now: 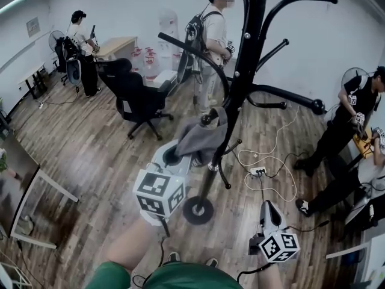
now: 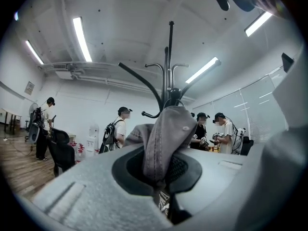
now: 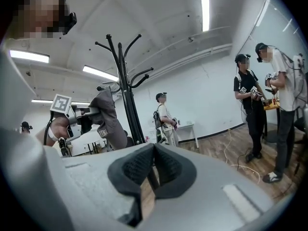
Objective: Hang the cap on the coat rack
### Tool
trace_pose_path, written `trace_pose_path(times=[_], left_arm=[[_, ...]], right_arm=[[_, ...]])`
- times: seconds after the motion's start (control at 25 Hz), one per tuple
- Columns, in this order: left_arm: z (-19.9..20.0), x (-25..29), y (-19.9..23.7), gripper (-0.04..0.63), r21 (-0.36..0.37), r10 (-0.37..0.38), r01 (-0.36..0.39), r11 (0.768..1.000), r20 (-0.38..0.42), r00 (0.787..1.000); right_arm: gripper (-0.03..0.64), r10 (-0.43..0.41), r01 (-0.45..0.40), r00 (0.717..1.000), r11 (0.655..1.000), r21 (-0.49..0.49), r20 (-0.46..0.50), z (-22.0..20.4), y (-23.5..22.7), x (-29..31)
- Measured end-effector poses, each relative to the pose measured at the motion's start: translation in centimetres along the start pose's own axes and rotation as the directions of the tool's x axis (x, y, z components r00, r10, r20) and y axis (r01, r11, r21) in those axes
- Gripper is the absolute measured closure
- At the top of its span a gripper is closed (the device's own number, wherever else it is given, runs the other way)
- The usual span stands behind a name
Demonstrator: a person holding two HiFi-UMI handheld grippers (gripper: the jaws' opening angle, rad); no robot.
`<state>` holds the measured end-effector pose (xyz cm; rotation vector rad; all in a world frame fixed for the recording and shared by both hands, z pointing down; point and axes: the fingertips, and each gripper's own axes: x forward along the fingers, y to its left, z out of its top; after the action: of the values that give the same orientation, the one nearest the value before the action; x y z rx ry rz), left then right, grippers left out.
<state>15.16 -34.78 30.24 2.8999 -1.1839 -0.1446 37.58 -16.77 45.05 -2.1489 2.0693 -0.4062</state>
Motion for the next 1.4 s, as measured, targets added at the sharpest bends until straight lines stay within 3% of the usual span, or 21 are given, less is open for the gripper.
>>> trace_pose_path(times=[0.44,0.64,0.96,1.4], left_arm=[[-2.3,1.2,-0.1,0.574,-0.010,0.094,-0.095,0.995,-0.061,0.994],[-3.6,1.3,-0.7,0.571,-0.023,0.082,-0.084,0.996,-0.093,0.992],[-4.2,0.2,-2.0,0.570,-0.051,0.013,-0.017,0.999,-0.066,0.998],[-5.1,-2.8,-2.1,0.439,-0.145,-0.057,0.052,0.988,-0.026,0.998]], right_arm=[[0.614,0.085,-0.085,0.996,0.996,0.011,-0.028,0.4,-1.7,1.0],[0.614,0.092,-0.091,0.995,0.996,0.013,-0.034,0.3,-2.4,1.1],[0.615,0.099,-0.099,0.994,0.995,0.015,-0.039,0.2,-2.2,1.2],[0.614,0.113,-0.112,0.993,0.994,0.017,-0.033,0.3,-0.7,1.4]])
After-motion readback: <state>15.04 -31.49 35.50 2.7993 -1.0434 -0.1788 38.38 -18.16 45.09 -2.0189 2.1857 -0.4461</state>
